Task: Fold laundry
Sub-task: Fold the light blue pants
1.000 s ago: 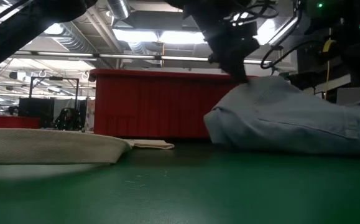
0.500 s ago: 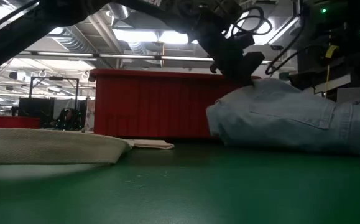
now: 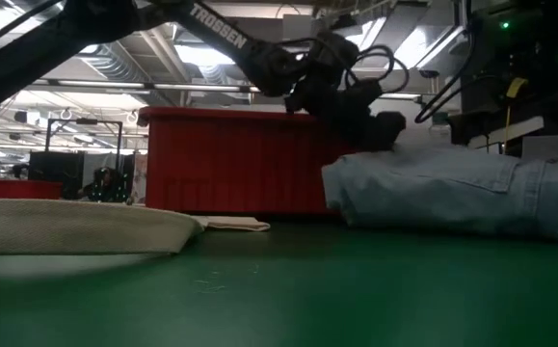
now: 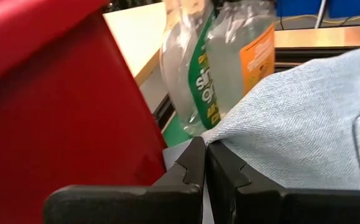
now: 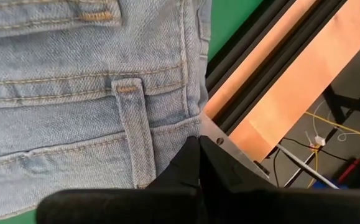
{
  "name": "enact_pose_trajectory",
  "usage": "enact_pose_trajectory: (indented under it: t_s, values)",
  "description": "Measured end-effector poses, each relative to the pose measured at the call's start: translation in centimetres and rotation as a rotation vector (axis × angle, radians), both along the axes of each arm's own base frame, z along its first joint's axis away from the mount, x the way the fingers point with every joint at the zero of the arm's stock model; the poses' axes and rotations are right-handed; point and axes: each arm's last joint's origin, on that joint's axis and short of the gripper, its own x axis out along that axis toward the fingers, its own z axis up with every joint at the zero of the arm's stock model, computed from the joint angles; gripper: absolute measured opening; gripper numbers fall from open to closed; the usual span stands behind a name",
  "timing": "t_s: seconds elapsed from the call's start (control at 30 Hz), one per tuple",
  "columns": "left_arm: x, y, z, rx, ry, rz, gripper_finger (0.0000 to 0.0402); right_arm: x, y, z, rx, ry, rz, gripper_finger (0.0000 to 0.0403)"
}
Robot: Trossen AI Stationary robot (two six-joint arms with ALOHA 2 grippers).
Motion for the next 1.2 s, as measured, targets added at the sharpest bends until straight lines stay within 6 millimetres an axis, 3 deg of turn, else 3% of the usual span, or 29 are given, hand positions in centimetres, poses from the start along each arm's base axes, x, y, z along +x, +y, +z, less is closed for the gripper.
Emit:
enact_pose_trajectory:
  t_s: [0.17,0.4,0.87,1.2]
  values:
    - [-0.6,0.7,-1.3,-0.001,0.000,0.014,0.0000,0.0,-0.1,0.0,-0.048,0.007,0.016,0.0001]
    - [-0.9,1.4,-1.4,0.000,-0.006,0.024,0.0003,0.0,-0.2,0.1,-0.077,0.014,0.033,0.0001]
    - [-0.9,1.5,-1.4,-0.002,-0.006,0.036,0.0063,0.0,-0.2,0.1,-0.077,0.015,0.033,0.0002]
    - [-0.3,0.1,-0.7,0.013,-0.022,0.031,0.0118,-0.1,-0.3,0.1,-0.109,0.022,0.039,0.0080]
